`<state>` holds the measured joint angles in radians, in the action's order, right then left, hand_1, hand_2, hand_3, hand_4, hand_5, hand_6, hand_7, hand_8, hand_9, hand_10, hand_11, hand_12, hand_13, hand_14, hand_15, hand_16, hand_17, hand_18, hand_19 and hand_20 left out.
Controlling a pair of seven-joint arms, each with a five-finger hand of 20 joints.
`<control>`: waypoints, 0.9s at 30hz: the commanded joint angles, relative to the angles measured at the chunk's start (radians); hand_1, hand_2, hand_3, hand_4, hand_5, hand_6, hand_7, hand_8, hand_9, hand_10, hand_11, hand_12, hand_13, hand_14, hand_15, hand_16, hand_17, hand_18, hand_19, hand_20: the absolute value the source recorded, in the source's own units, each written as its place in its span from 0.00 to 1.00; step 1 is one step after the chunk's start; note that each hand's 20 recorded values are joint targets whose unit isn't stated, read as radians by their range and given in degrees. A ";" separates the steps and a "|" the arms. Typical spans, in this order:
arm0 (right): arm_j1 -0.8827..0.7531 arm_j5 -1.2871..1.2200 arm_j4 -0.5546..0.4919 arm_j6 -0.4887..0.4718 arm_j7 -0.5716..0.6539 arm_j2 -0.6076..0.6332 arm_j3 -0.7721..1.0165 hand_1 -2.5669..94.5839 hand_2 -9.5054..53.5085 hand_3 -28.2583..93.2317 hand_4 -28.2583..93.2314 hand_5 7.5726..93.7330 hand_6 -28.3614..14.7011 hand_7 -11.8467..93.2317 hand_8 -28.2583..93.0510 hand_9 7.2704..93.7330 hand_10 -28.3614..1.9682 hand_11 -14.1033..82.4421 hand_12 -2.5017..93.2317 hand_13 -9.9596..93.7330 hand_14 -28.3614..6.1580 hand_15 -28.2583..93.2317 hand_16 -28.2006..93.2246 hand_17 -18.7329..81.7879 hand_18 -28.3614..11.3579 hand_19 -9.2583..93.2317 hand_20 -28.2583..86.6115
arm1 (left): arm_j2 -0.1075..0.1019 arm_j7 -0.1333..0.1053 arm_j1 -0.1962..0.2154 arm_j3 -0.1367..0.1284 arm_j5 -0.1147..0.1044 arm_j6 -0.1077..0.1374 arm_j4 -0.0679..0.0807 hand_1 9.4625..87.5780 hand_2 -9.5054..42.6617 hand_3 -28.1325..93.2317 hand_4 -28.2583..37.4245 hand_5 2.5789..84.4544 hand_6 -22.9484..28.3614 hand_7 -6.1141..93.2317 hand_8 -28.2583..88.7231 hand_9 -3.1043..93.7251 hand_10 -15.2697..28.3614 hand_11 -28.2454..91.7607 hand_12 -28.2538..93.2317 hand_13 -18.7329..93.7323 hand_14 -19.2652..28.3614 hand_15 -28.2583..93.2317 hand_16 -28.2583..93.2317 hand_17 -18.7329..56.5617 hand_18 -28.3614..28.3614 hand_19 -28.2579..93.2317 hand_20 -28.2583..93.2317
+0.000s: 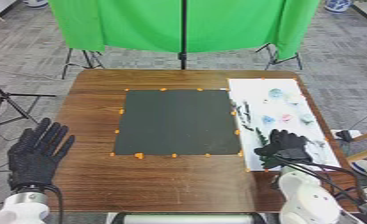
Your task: Arrange flowers
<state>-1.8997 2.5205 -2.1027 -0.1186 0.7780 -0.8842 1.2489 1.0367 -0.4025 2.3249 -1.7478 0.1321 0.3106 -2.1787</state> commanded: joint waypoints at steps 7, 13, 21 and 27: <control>0.025 0.100 0.155 0.146 -0.051 -0.051 -0.099 0.64 0.00 0.74 0.00 0.61 0.62 0.56 0.35 0.72 0.48 0.41 0.46 0.71 0.55 0.62 0.54 0.52 0.13 0.83 0.50 | 0.007 -0.006 0.021 0.014 -0.010 0.023 0.002 0.30 0.37 0.85 0.00 0.52 0.54 0.28 0.14 0.46 0.66 0.42 0.32 0.47 0.65 0.47 0.18 0.27 0.74 0.49 0.37; 0.013 0.115 0.156 0.227 -0.028 -0.038 -0.103 0.68 0.00 0.78 0.00 0.72 0.67 0.56 0.37 0.86 0.57 0.30 0.54 0.79 0.65 0.56 0.60 0.56 0.13 0.85 0.52 | 0.010 -0.007 0.030 0.010 -0.014 0.024 -0.001 0.31 0.37 0.85 0.00 0.52 0.54 0.29 0.14 0.46 0.66 0.42 0.32 0.47 0.66 0.47 0.18 0.27 0.74 0.50 0.37; 0.066 0.103 0.106 0.347 0.066 -0.020 -0.128 0.66 0.00 0.82 0.00 0.73 0.65 0.54 0.39 0.88 0.58 0.30 0.55 0.81 0.66 0.56 0.61 0.57 0.11 0.88 0.52 | 0.011 -0.016 0.044 0.009 -0.023 0.020 -0.006 0.30 0.37 0.85 0.00 0.52 0.54 0.28 0.14 0.46 0.66 0.42 0.32 0.47 0.66 0.48 0.18 0.27 0.74 0.50 0.37; 0.119 0.145 0.053 0.377 0.100 -0.001 -0.158 0.65 0.00 0.83 0.01 0.74 0.63 0.54 0.39 0.88 0.56 0.32 0.55 0.80 0.63 0.58 0.60 0.57 0.07 0.89 0.53 | 0.011 -0.017 0.048 0.007 -0.026 0.019 -0.007 0.30 0.37 0.85 0.00 0.52 0.54 0.29 0.14 0.46 0.66 0.42 0.32 0.47 0.66 0.48 0.18 0.27 0.74 0.50 0.37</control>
<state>-1.8334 2.6339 -1.9974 0.2297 0.8585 -0.9052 1.1105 1.0388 -0.4163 2.3503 -1.7427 0.1159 0.3247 -2.1841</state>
